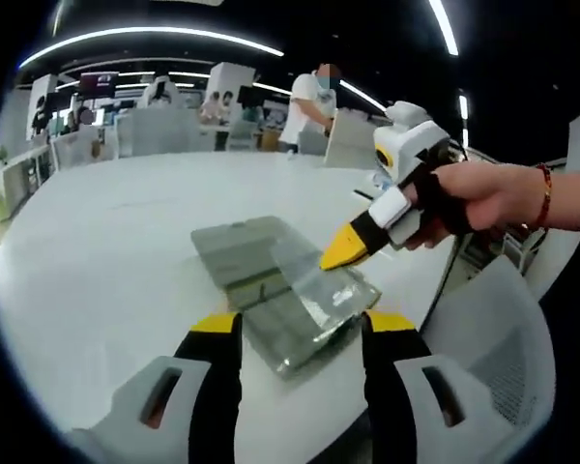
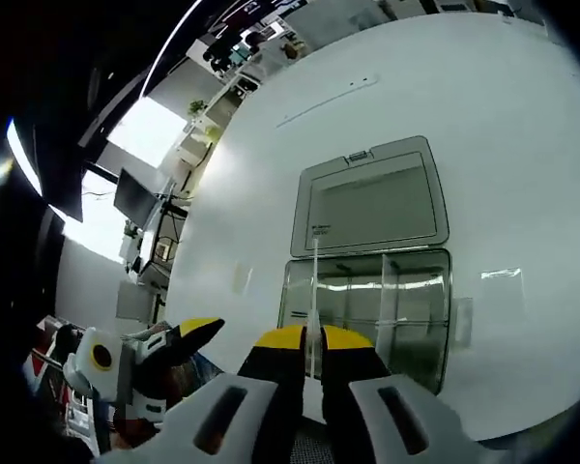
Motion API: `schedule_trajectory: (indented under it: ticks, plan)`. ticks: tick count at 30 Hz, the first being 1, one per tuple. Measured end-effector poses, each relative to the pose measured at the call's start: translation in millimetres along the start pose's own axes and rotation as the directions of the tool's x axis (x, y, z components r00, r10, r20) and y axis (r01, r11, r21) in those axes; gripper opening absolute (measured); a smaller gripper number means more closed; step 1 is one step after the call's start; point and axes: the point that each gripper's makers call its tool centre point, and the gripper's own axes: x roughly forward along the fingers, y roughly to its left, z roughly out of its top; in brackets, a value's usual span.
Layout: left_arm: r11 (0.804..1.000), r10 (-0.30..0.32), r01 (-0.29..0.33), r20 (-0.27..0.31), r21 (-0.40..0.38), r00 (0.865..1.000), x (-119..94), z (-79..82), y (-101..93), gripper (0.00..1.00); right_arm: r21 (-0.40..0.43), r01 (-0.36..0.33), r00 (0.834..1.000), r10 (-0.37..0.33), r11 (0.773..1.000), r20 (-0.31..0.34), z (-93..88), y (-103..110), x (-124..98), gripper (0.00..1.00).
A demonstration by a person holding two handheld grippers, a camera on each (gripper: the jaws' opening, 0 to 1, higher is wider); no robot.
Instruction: Insert the divider into the dual guide fixture by aligning both edges with the guide slots and pushing it downward to the bottom, including one-sided entry, uneven engagement, binding, and posture correction.
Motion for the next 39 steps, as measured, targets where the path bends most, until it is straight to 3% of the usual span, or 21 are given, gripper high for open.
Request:
schedule_trajectory:
  ticks: [10,14,19,21,25,26,27,28,29,32,33,34,39]
  plan:
    - [0.993,0.061,-0.053,-0.071,0.101,0.996,23.7,7.4,-9.6,0.44,0.018,-0.004,1.000,0.003,1.000,0.031,6.8,1.9,0.3,0.00]
    - [0.992,0.041,-0.032,-0.079,0.122,0.996,36.8,10.2,-23.5,0.43,0.023,-0.007,0.999,0.006,1.000,0.037,7.4,2.1,0.3,0.00]
    - [0.984,0.096,-0.083,-0.081,0.157,0.992,43.8,15.4,-26.8,0.32,0.049,-0.020,0.998,0.017,0.999,0.054,9.3,3.7,-0.2,0.00]
    - [0.960,0.138,-0.109,-0.098,0.257,0.986,47.4,16.8,-25.9,0.31,0.071,-0.036,0.997,0.031,0.997,0.067,10.0,7.2,0.4,0.00]
    - [0.927,0.186,-0.138,-0.109,0.350,0.976,52.6,20.3,-30.4,0.22,0.081,-0.049,0.996,0.043,0.996,0.076,8.4,12.1,3.2,0.00]
    - [0.906,0.225,-0.164,-0.116,0.391,0.967,51.9,20.7,-26.8,0.20,0.093,-0.057,0.995,0.050,0.994,0.081,8.3,13.6,4.3,0.00]
    - [0.869,0.266,-0.182,-0.124,0.461,0.956,52.1,20.9,-23.6,0.19,0.102,-0.064,0.995,0.056,0.993,0.082,7.8,14.8,4.9,0.00]
    - [0.851,0.290,-0.192,-0.133,0.489,0.948,51.9,19.6,-21.5,0.19,0.112,-0.072,0.994,0.062,0.991,0.087,7.8,16.1,5.1,0.00]
    - [0.837,0.304,-0.194,-0.140,0.512,0.942,52.7,18.3,-20.9,0.19,0.126,-0.081,0.993,0.069,0.989,0.097,8.4,17.2,5.2,0.00]
    - [0.833,0.306,-0.184,-0.158,0.523,0.939,54.4,14.7,-24.5,0.14,0.147,-0.093,0.991,0.077,0.985,0.107,8.2,19.3,5.9,0.00]
    - [0.822,0.317,-0.188,-0.158,0.538,0.935,54.3,14.5,-24.1,0.13,0.157,-0.098,0.991,0.081,0.983,0.111,7.8,20.5,6.4,0.00]
    - [0.796,0.341,-0.194,-0.160,0.573,0.926,53.3,14.1,-20.8,0.13,0.165,-0.106,0.990,0.088,0.981,0.113,7.6,21.9,6.7,0.00]
    - [0.743,0.396,-0.195,-0.186,0.640,0.899,51.4,8.1,-12.2,0.11,0.215,-0.132,0.987,0.108,0.968,0.121,5.1,23.8,9.4,0.00]
